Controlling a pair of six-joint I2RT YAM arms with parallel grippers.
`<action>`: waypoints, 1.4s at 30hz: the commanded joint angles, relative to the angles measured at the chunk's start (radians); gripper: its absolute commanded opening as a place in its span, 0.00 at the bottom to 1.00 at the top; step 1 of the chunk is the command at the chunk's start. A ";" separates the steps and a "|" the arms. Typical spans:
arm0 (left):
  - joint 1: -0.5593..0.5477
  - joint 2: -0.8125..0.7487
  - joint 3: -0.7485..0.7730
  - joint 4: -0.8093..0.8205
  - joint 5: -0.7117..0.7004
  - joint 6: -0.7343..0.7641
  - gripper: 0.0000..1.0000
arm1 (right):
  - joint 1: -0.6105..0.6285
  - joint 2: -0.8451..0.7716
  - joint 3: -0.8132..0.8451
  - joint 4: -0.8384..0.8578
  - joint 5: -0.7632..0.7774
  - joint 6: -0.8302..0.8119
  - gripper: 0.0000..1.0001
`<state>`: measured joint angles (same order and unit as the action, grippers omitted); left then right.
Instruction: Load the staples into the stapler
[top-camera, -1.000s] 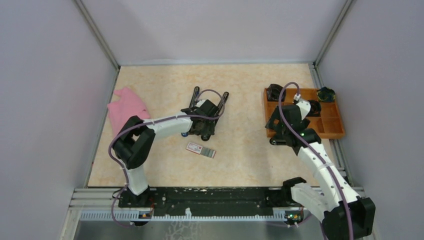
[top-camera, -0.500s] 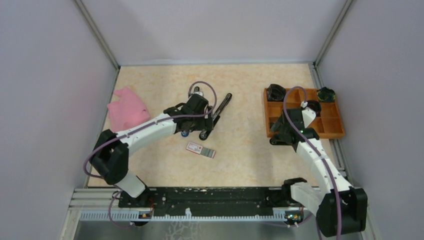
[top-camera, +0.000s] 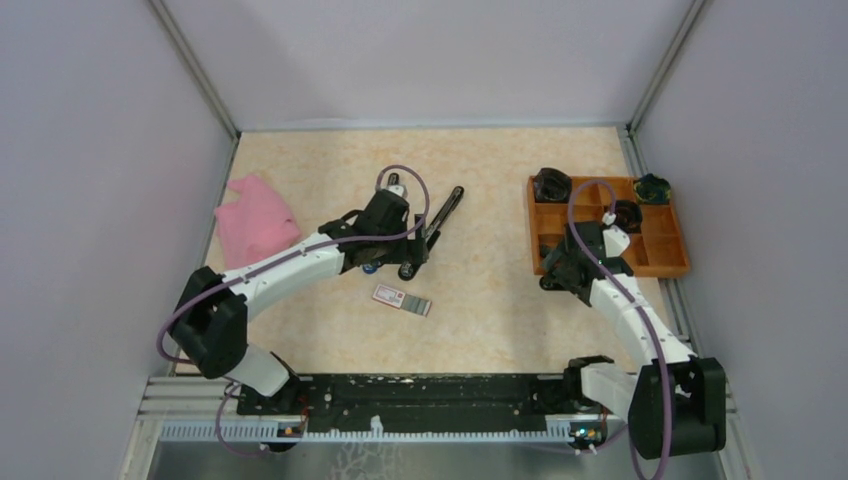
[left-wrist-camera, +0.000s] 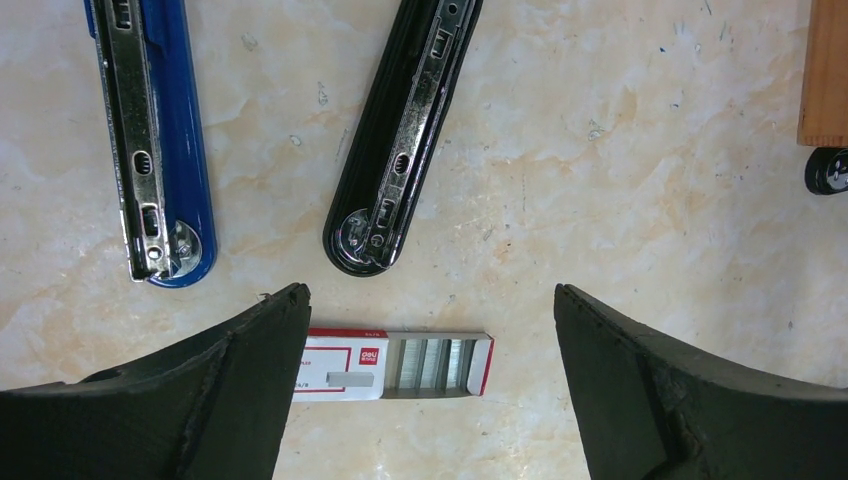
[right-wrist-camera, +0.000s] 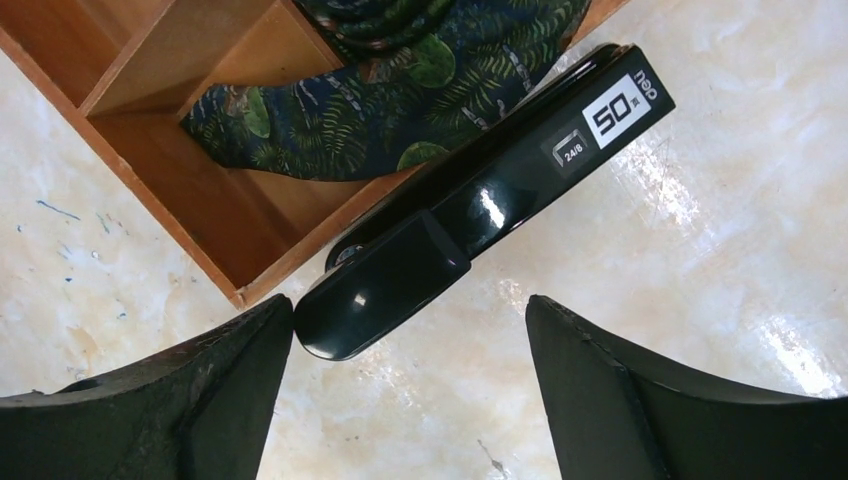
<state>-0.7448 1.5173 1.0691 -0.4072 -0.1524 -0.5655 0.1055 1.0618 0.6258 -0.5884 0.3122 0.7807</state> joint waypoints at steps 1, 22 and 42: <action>0.008 0.017 -0.003 0.035 0.034 0.018 0.96 | -0.019 -0.014 -0.007 0.014 0.000 0.015 0.84; 0.013 -0.001 -0.016 0.039 0.068 0.012 0.96 | -0.069 -0.053 -0.008 -0.064 -0.040 -0.036 0.57; 0.022 -0.064 -0.056 0.052 0.088 0.000 0.96 | -0.082 -0.012 0.008 -0.082 -0.033 -0.033 0.40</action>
<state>-0.7280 1.4952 1.0229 -0.3801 -0.0864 -0.5636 0.0296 1.1072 0.6151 -0.6437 0.2607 0.7586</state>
